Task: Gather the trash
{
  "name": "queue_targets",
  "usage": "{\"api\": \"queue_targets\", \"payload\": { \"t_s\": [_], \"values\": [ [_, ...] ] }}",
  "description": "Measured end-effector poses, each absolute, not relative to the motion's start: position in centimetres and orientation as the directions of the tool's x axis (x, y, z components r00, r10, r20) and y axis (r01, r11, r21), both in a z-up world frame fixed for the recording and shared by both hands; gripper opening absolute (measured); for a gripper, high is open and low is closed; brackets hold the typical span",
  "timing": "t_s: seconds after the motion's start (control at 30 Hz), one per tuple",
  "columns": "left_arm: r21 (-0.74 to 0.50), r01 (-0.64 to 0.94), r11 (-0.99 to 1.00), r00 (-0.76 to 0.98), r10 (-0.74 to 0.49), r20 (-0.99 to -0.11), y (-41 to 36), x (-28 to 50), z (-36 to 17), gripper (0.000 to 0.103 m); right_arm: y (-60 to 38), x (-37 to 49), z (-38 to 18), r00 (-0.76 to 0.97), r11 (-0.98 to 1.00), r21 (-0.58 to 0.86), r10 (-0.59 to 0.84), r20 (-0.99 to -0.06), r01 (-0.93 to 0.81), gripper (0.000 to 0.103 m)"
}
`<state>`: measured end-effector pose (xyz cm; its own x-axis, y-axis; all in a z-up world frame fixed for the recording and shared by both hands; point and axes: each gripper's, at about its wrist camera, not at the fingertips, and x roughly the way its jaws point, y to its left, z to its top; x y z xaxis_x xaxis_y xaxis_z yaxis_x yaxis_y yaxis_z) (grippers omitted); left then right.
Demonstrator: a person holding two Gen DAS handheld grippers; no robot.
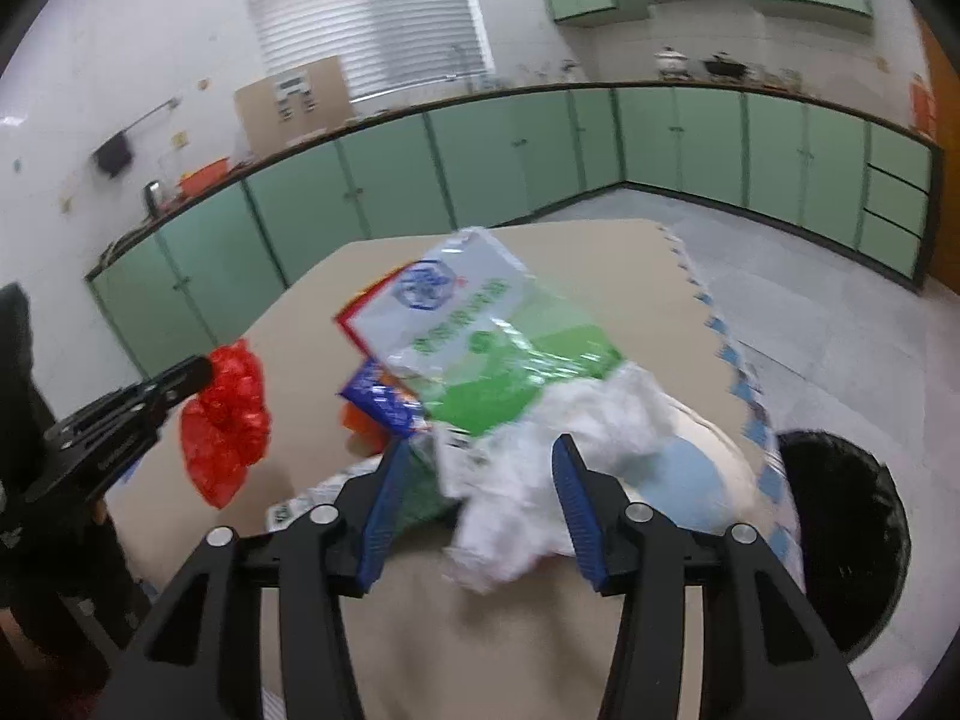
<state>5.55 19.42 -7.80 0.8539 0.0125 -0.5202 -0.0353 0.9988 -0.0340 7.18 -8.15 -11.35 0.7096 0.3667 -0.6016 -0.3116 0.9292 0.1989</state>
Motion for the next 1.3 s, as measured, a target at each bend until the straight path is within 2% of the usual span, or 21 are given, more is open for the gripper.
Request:
{"api": "queue_targets", "payload": {
  "t_s": [0.07, 0.27, 0.57, 0.67, 0.73, 0.8, 0.9, 1.3],
  "values": [
    [-0.032, -0.029, 0.999, 0.853, 0.008, -0.522, 19.0, 5.7, -7.8, 0.004, -8.8, 7.8, -12.2, 0.700, 0.943, 0.190, 0.330, -0.633, -0.272, 0.049],
    [-0.029, -0.020, 0.999, 0.848, 0.002, -0.530, 18.1, 6.0, -8.1, 0.004, -8.4, 8.3, -12.7, 0.698, 0.942, 0.177, 0.332, -0.635, -0.286, 0.049],
    [-0.025, -0.014, 1.000, 0.848, -0.001, -0.530, 17.7, 5.8, -8.2, 0.004, -7.5, 7.2, -13.1, 0.669, 0.935, 0.171, 0.342, -0.660, -0.310, 0.033],
    [-0.023, -0.012, 1.000, 0.846, -0.002, -0.533, 17.8, 5.8, -8.3, 0.004, -7.3, 7.5, -14.0, 0.647, 0.934, 0.181, 0.345, -0.680, -0.307, 0.031],
    [-0.024, -0.013, 1.000, 0.844, -0.001, -0.536, 17.8, 5.8, -8.3, 0.004, -7.2, 7.9, -14.8, 0.630, 0.935, 0.182, 0.342, -0.697, -0.306, 0.026],
    [-0.025, -0.014, 1.000, 0.843, -0.001, -0.537, 18.0, 5.9, -8.3, 0.004, -7.2, 8.4, -15.6, 0.602, 0.932, 0.200, 0.349, -0.718, -0.302, 0.009],
    [-0.022, -0.017, 1.000, 0.844, 0.002, -0.536, 18.0, 5.9, -8.3, 0.004, -7.5, 8.2, -15.2, 0.605, 0.920, 0.227, 0.381, -0.699, -0.318, 0.001],
    [-0.037, -0.003, 0.999, 0.880, -0.015, -0.474, 17.9, 5.7, -5.5, 0.004, -7.9, 6.9, -8.3, 0.709, 0.893, 0.226, 0.447, -0.545, -0.390, 0.001]
  ]
}}
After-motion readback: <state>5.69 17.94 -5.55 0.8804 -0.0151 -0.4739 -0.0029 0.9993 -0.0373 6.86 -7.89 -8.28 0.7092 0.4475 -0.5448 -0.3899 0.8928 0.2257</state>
